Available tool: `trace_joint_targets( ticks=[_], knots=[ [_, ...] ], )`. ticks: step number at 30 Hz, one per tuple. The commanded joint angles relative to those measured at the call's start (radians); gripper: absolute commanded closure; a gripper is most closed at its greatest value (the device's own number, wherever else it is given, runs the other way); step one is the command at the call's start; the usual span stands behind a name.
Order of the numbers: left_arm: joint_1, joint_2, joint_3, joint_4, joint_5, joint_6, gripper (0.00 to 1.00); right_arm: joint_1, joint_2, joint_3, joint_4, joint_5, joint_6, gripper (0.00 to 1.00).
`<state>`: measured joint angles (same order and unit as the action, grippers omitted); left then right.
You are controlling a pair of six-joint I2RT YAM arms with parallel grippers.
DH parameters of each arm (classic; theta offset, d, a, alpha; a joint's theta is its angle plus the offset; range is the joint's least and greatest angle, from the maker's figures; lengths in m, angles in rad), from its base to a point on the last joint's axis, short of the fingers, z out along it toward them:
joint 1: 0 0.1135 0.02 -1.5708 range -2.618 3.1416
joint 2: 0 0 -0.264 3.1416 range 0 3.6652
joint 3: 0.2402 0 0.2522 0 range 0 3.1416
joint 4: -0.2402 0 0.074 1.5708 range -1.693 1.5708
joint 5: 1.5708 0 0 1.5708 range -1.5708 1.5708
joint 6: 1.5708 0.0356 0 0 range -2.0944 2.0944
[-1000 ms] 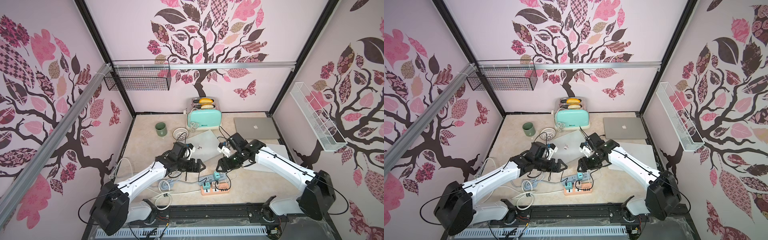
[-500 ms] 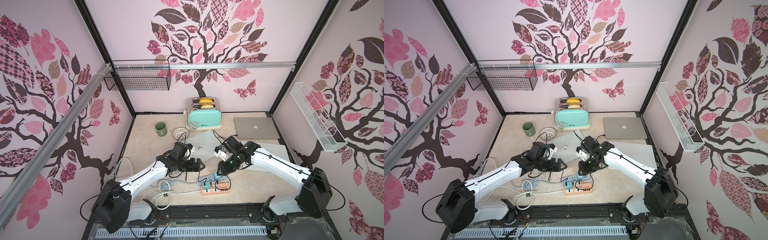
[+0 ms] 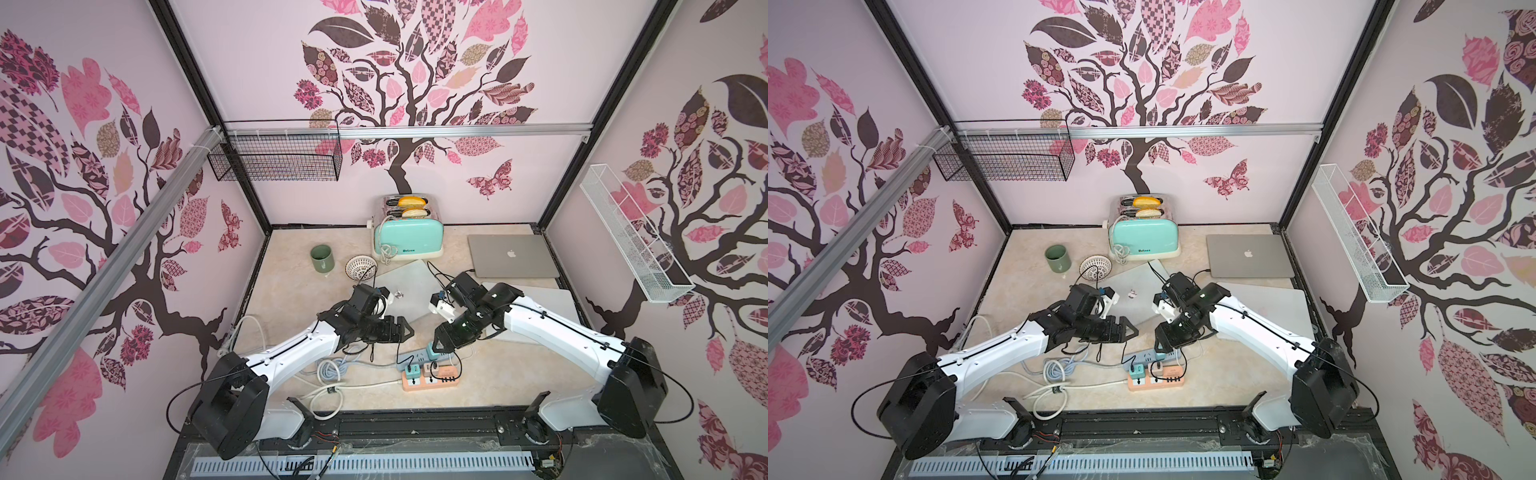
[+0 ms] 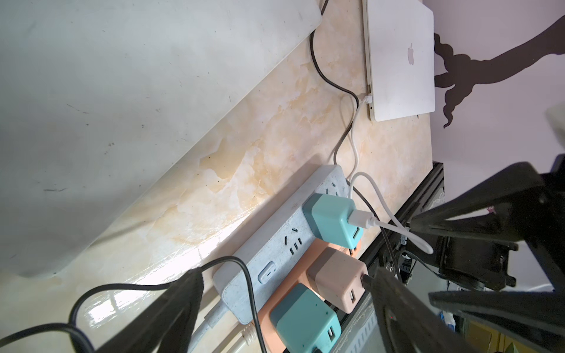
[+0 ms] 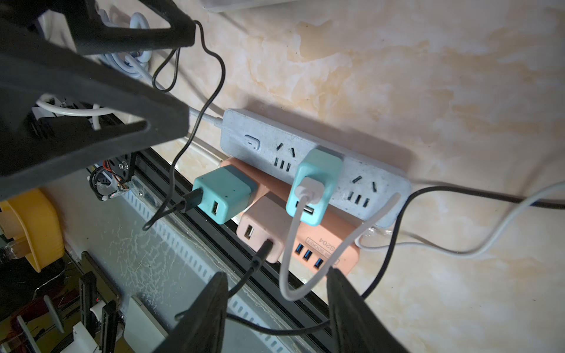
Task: Unplug the laptop charger
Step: Remove the charging cable from the plug.
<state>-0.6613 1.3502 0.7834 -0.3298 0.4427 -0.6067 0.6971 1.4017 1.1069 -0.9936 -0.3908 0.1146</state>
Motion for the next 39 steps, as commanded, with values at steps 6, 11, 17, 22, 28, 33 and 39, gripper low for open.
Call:
trace_joint_targets(
  ticks=[6, 11, 17, 22, 28, 33, 39],
  knots=[
    [-0.066, 0.074, 0.050, 0.046, 0.024, -0.007, 0.14, 0.006, 0.095, 0.082, 0.042, 0.035, -0.010, 0.53],
    [-0.066, 0.085, 0.045, 0.063, 0.028, -0.016, 0.16, 0.007, 0.096, 0.095, 0.031, 0.037, -0.024, 0.66],
    [-0.067, 0.114, 0.036, 0.097, 0.061, -0.023, 0.16, 0.006, 0.061, 0.084, 0.015, 0.053, -0.005, 0.79],
    [-0.068, 0.149, 0.042, 0.110, 0.086, -0.023, 0.17, 0.007, 0.029, 0.053, 0.025, 0.081, 0.047, 0.94],
    [-0.069, 0.194, 0.033, 0.171, 0.116, -0.055, 0.20, 0.007, 0.029, 0.059, 0.033, 0.093, 0.065, 1.00],
    [-0.070, 0.232, 0.061, 0.185, 0.127, -0.059, 0.21, 0.011, 0.036, 0.066, 0.030, 0.147, 0.068, 1.00],
    [-0.078, 0.293, 0.082, 0.210, 0.148, -0.065, 0.21, 0.013, 0.064, 0.090, 0.048, 0.155, 0.078, 1.00]
  ],
)
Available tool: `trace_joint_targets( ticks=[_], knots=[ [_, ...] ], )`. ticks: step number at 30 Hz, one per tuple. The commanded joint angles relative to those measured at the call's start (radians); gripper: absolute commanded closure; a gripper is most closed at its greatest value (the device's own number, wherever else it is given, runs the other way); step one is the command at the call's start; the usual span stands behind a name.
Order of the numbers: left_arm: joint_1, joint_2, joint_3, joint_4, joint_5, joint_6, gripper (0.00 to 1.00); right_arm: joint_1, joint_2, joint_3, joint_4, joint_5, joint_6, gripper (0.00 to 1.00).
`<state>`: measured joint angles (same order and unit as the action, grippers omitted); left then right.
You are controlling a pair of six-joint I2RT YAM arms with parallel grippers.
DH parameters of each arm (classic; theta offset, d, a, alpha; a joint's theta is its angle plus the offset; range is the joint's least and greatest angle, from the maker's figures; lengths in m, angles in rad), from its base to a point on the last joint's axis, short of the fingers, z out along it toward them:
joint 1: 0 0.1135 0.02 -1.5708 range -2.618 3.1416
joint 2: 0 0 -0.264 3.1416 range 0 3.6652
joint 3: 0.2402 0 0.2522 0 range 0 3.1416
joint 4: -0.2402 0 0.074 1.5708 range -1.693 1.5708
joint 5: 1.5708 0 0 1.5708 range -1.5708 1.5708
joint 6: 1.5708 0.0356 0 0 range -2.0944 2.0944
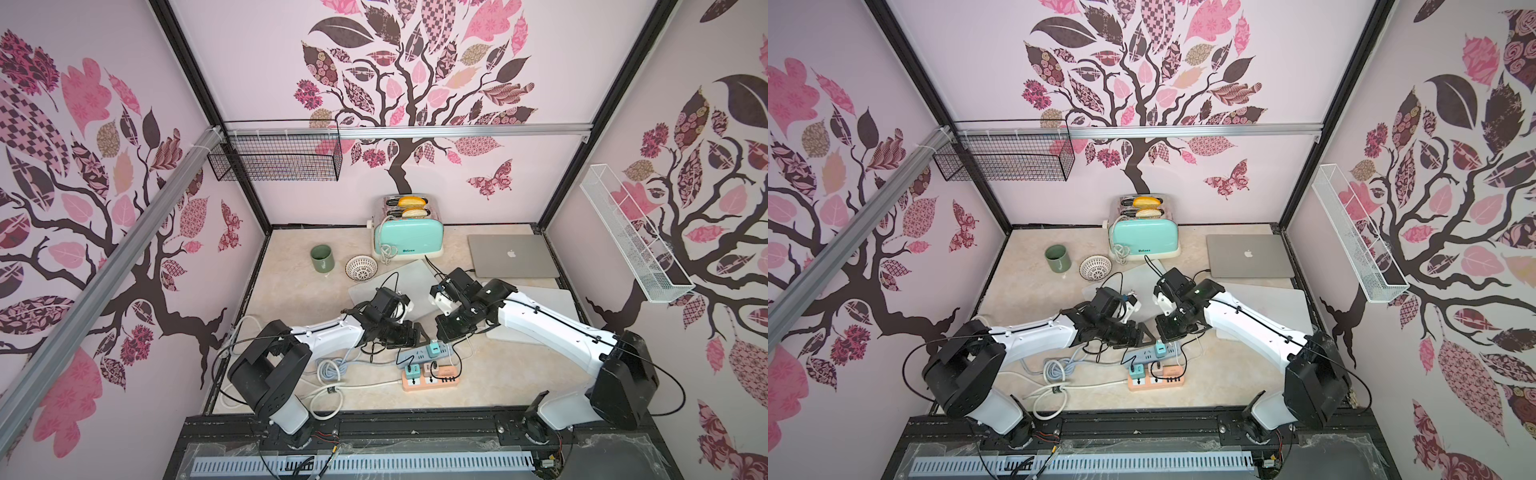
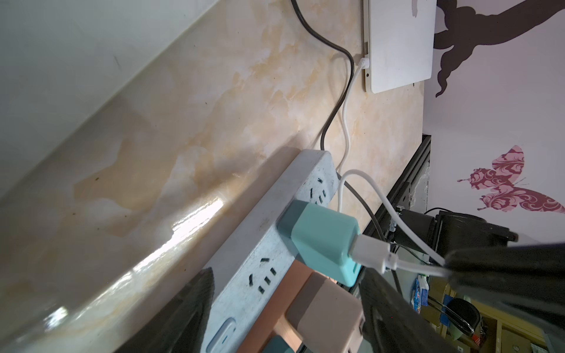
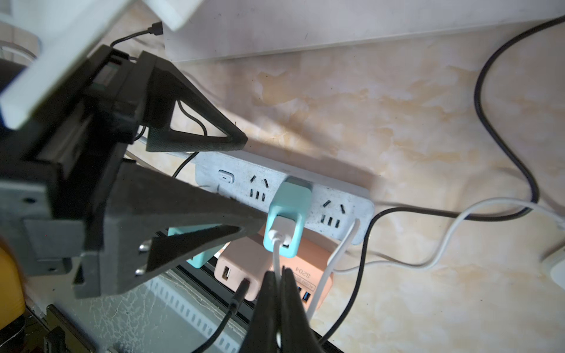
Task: Unplug the laptop charger
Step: Remove the charging cable from the plug.
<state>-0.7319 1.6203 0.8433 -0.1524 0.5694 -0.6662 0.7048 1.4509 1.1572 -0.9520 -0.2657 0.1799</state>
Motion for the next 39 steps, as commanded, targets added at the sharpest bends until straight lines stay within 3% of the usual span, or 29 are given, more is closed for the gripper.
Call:
trace_joint_targets(
  ticks=[1, 23, 39],
  knots=[
    [-0.009, 0.028, 0.026, 0.032, 0.022, -0.002, 0.21, 0.006, 0.018, 0.042, 0.007, 0.030, 0.012, 1.00],
    [-0.011, 0.158, 0.043, -0.057, -0.020, 0.068, 0.24, 0.012, -0.025, 0.061, 0.067, -0.076, 0.050, 1.00],
    [-0.011, 0.184, 0.010, -0.117, -0.048, 0.104, 0.26, 0.012, -0.036, 0.122, -0.024, 0.046, 0.066, 1.00]
  ],
)
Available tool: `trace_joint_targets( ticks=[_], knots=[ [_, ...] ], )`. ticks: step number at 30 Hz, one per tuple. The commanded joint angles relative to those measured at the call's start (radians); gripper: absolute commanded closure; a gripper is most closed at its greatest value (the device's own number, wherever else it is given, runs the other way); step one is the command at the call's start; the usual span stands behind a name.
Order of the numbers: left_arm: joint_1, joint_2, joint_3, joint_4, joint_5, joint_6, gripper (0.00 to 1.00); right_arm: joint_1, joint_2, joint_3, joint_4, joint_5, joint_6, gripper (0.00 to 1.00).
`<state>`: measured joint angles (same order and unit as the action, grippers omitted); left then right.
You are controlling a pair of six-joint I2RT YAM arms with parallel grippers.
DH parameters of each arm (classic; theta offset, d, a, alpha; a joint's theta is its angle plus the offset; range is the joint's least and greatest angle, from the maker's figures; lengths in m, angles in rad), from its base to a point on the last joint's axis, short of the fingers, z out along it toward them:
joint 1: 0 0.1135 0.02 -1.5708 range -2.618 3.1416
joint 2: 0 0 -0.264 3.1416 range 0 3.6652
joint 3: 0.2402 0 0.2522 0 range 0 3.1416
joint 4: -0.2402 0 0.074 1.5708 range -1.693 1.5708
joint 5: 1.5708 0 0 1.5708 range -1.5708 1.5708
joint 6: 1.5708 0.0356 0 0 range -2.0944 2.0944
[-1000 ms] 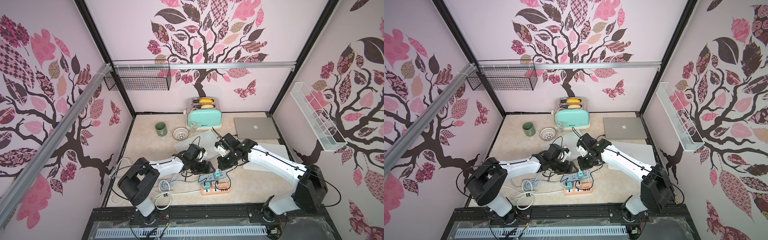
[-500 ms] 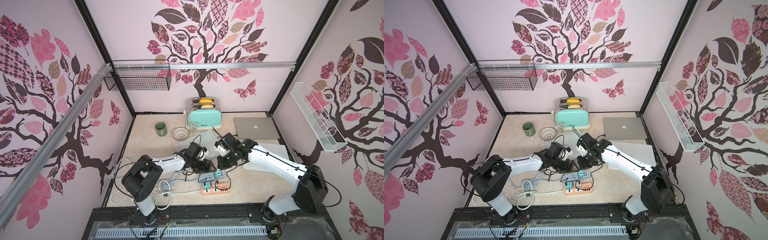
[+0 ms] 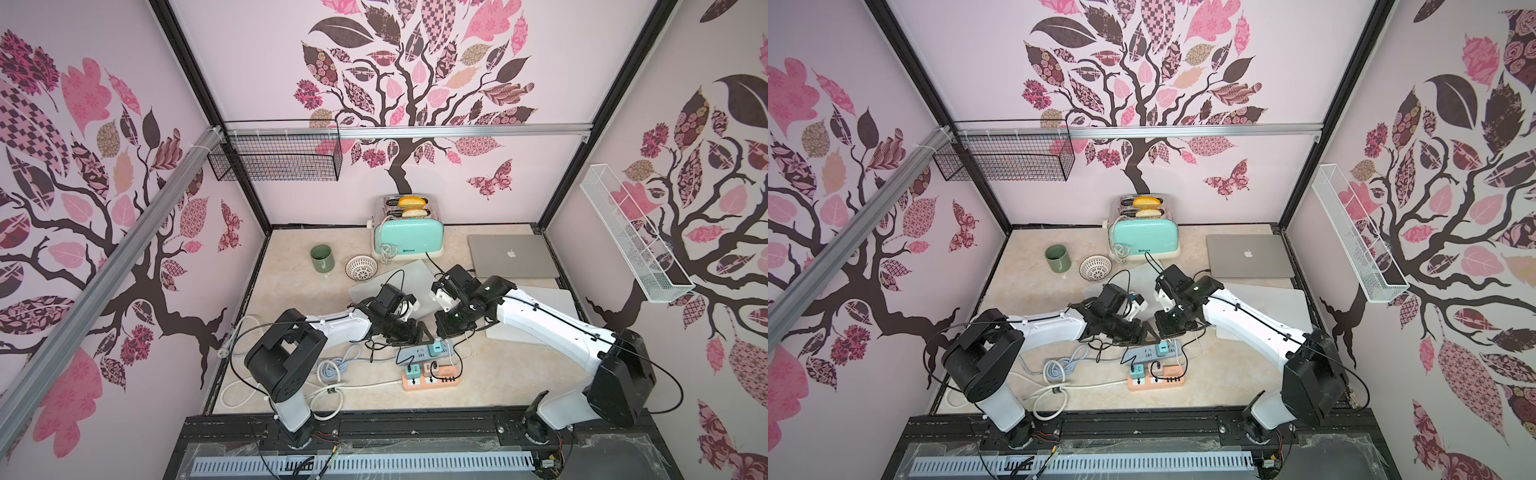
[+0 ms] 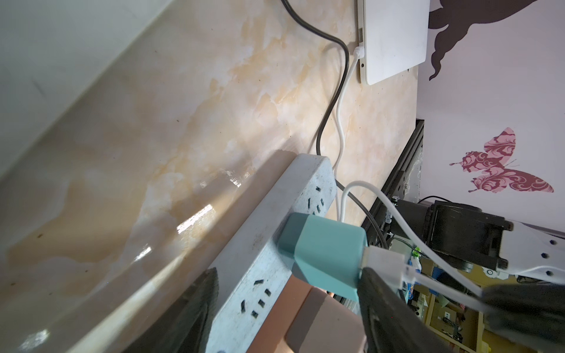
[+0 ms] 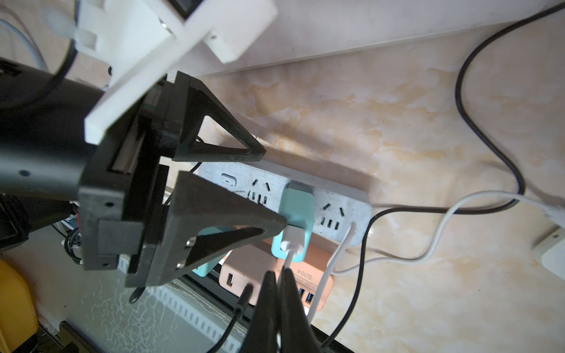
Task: Unplug the laptop charger
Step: Remove the charging cable from the plug.
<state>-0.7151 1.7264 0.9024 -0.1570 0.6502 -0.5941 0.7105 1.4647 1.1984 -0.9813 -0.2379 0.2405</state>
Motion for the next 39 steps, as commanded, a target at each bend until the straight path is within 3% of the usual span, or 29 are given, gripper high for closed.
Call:
trace_joint_targets(
  ticks=[1, 18, 25, 31, 35, 39],
  knots=[
    [-0.027, 0.078, -0.052, -0.112, -0.132, 0.033, 0.26, 0.006, -0.055, 0.078, 0.005, 0.023, 0.006, 1.00],
    [-0.028, 0.104, -0.104, -0.072, -0.135, 0.023, 0.30, 0.006, -0.094, 0.070, 0.089, -0.089, 0.036, 1.00],
    [-0.027, 0.092, -0.108, -0.066, -0.145, 0.012, 0.30, 0.006, -0.095, 0.075, 0.047, 0.009, 0.031, 1.00],
    [-0.027, 0.004, -0.110, -0.050, -0.145, 0.007, 0.28, -0.015, -0.046, 0.116, -0.030, 0.175, 0.009, 1.00],
    [-0.028, -0.059, -0.103, -0.032, -0.122, 0.014, 0.20, -0.060, 0.026, 0.141, -0.001, 0.172, 0.004, 1.00],
    [-0.027, -0.090, -0.102, -0.022, -0.115, 0.012, 0.18, -0.141, 0.150, 0.165, 0.088, 0.082, 0.012, 1.00]
  ],
)
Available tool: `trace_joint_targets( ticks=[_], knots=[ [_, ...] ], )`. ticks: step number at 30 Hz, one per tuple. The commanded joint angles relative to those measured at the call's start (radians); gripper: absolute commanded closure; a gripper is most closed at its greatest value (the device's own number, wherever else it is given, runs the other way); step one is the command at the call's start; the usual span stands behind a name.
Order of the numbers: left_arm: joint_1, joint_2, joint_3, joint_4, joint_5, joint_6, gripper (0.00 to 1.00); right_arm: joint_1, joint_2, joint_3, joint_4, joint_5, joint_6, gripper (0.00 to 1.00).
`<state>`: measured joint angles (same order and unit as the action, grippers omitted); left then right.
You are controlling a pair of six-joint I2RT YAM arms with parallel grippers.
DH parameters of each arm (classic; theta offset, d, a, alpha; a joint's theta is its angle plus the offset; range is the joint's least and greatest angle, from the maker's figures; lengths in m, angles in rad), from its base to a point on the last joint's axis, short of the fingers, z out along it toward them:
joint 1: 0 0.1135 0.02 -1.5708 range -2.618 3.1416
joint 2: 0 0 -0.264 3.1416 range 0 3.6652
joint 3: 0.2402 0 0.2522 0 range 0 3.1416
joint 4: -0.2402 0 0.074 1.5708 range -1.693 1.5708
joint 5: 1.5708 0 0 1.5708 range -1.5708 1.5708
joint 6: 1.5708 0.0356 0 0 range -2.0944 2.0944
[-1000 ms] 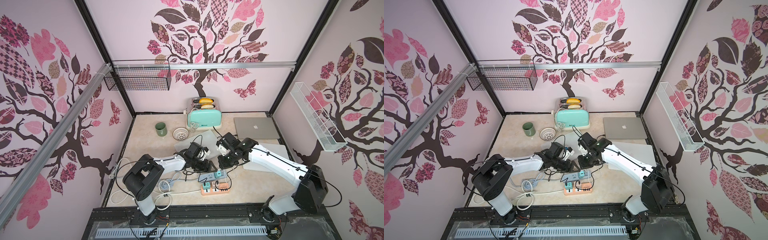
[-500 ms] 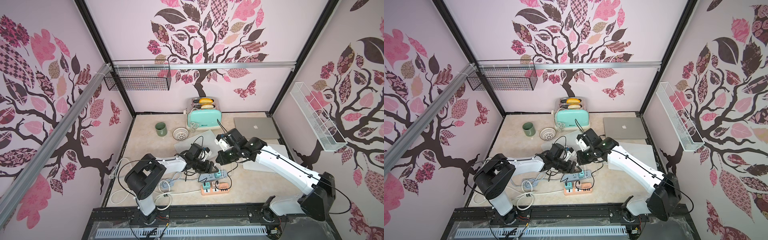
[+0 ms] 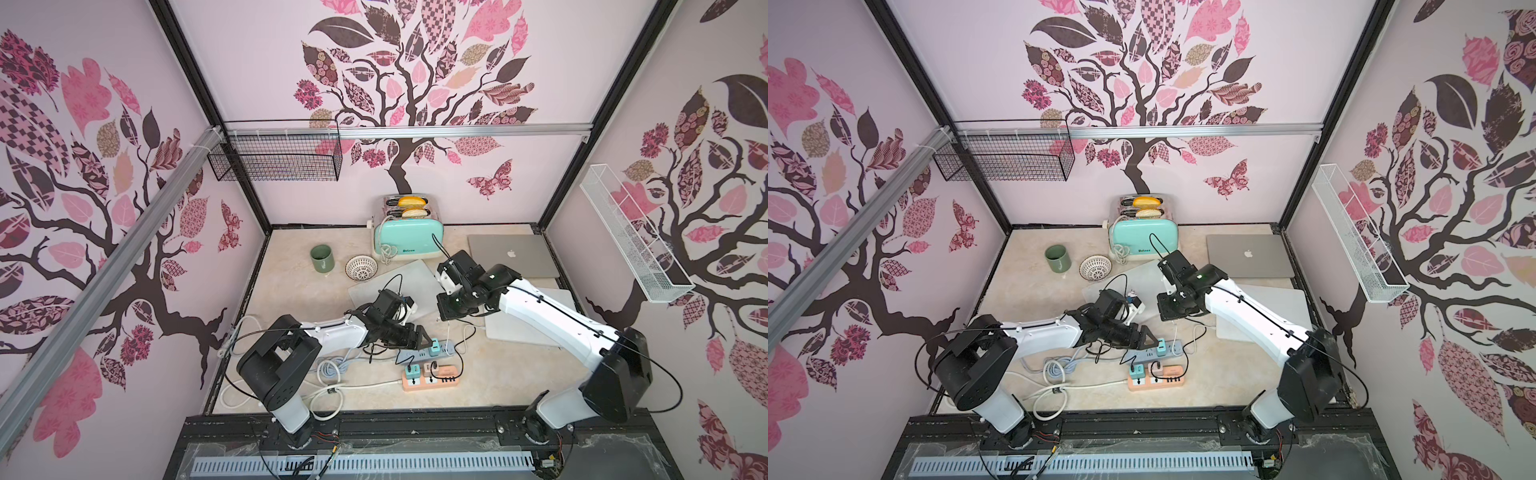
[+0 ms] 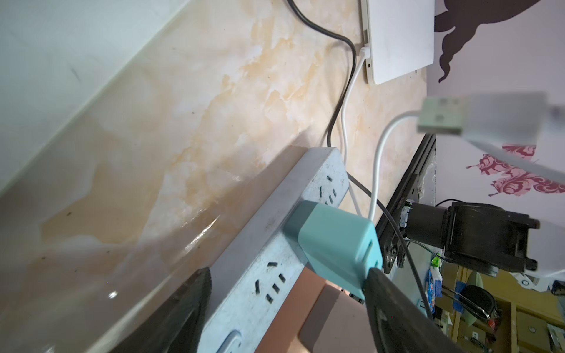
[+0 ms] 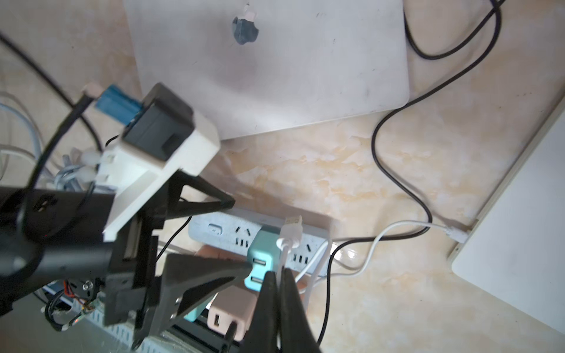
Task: Unplug the laptop charger
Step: Place the charging cable at the center of the board.
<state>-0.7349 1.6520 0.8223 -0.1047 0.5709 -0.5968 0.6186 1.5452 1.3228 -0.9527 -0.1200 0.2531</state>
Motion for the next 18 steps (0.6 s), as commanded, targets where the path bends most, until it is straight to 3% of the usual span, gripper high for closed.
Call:
trace_joint_targets(
  ticks=[1, 8, 18],
  knots=[
    [-0.008, -0.020, -0.024, -0.074, -0.038, 0.010, 0.18, -0.062, 0.106, 0.057, 0.058, -0.054, 0.000, 1.00],
    [-0.008, -0.100, -0.046, -0.057, -0.041, -0.021, 0.16, -0.071, 0.190, 0.046, 0.103, -0.103, -0.025, 1.00],
    [-0.006, -0.149, 0.009, -0.168, -0.076, 0.047, 0.15, -0.073, 0.251, 0.033, 0.054, -0.083, -0.031, 0.99]
  ],
)
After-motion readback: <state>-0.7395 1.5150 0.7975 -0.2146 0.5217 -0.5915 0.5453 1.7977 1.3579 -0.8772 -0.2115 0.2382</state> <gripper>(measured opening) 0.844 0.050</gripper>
